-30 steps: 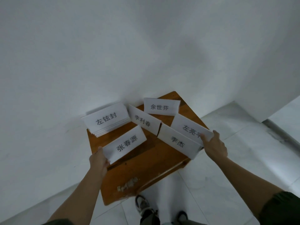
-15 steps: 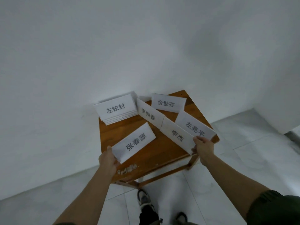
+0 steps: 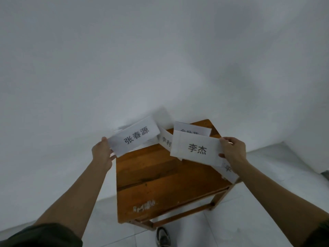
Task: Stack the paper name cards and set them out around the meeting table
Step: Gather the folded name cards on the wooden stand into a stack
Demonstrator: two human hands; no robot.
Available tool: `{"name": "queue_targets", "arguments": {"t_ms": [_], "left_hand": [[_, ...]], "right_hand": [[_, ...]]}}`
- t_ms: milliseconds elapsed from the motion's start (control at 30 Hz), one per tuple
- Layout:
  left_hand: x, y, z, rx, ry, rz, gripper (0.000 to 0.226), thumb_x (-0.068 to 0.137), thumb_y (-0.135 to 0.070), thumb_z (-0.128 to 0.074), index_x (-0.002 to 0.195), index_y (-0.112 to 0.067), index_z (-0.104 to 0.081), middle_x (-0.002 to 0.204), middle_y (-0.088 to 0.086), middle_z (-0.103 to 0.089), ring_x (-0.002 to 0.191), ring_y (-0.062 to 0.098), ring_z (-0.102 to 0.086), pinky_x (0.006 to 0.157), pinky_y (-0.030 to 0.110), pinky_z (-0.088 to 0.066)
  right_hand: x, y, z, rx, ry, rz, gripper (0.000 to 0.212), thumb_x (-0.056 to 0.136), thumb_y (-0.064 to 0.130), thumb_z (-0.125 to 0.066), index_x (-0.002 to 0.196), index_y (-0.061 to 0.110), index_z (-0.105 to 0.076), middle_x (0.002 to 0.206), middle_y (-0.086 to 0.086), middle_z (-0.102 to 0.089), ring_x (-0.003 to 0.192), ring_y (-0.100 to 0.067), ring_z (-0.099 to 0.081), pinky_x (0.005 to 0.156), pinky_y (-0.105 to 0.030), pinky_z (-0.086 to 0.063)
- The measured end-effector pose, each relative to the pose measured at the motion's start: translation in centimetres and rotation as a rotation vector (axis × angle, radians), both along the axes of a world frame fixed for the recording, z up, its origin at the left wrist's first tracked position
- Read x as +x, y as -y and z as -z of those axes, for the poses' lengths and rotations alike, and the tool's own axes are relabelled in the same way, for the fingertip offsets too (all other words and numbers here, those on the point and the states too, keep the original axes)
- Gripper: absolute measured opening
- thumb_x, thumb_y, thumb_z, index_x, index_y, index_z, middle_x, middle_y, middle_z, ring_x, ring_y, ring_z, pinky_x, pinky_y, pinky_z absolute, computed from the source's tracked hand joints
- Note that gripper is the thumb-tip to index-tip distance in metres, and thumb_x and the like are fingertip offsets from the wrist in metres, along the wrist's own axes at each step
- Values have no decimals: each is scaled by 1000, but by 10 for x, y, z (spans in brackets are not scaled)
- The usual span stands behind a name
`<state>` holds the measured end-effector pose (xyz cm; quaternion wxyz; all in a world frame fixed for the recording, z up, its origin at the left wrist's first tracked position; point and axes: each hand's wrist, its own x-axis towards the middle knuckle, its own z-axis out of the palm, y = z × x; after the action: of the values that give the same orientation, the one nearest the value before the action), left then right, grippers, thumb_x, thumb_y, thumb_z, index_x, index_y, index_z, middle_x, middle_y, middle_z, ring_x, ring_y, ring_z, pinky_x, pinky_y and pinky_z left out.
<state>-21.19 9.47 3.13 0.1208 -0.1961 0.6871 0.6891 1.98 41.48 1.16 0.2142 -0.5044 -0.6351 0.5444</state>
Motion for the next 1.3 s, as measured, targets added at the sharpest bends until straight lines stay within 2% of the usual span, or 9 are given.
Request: {"name": "queue_targets", "arguments": {"t_ms": [100,267,400,533,733,800,933,1133,1300], "left_hand": [[-35,-6,-10,-20,-38,15,27,102,-33,-43,110,-10,-53,109,9,-60,96,29,-60,85,42,-51],[-87,-18,-3,-64,-17,74,36,101,-35,-45,121,-7,-54,113,10,-58,100,31,-59,81,40,-51],[-110,-29,17,-105,22,146,27,102,-31,-44,103,-6,-54,98,10,-59,75,22,-58,63,32,-49],[-122,-29,41,-187,68,219,29,101,-30,-42,93,-6,-56,92,13,-59,72,23,-55,69,32,-48],[-135,-21,55,-563,-136,365,43,100,-35,-45,71,-4,-55,69,9,-55,71,27,-56,58,29,-38],[-136,-20,54,-616,-167,353,34,97,-36,-53,84,-4,-57,79,8,-58,79,26,-58,65,30,-40],[-145,-12,62,-480,-48,318,31,97,-34,-54,112,-8,-60,100,10,-65,91,30,-64,86,42,-55],[-143,-5,58,-224,92,296,22,99,-16,-46,89,-16,-66,100,10,-69,97,31,-66,90,48,-55],[-141,-5,54,-248,64,377,30,97,-5,-46,124,-4,-60,116,12,-66,101,29,-63,86,42,-57]], "right_hand": [[-28,0,-10,-3,-48,-17,19,96,25,-59,107,10,-65,87,0,-61,80,-17,-62,71,-41,-61],[-72,9,-10,12,-43,-53,19,96,22,-57,108,8,-63,86,-1,-59,78,-16,-58,72,-40,-59],[-98,9,-5,-9,-36,-36,19,96,20,-57,109,8,-63,90,-2,-58,80,-16,-57,68,-36,-57],[-121,3,-4,-66,-59,12,18,95,22,-59,106,8,-64,95,-7,-60,87,-23,-60,65,-33,-56],[-170,13,-12,-74,-103,-19,14,96,21,-59,103,9,-65,100,-8,-60,93,-24,-58,66,-33,-56],[-191,20,-17,-58,-119,-64,14,96,21,-59,102,10,-65,101,-9,-61,92,-24,-59,67,-33,-57],[-243,44,-23,-72,-164,-188,11,96,21,-60,99,12,-65,99,-9,-61,89,-22,-59,62,-31,-56],[-299,79,-6,-83,-131,-383,10,96,19,-59,101,12,-64,91,-2,-60,88,-21,-59,69,-33,-57],[-313,89,17,-88,-54,-404,13,97,20,-57,105,11,-63,91,-1,-60,93,-25,-60,77,-41,-60]]}}
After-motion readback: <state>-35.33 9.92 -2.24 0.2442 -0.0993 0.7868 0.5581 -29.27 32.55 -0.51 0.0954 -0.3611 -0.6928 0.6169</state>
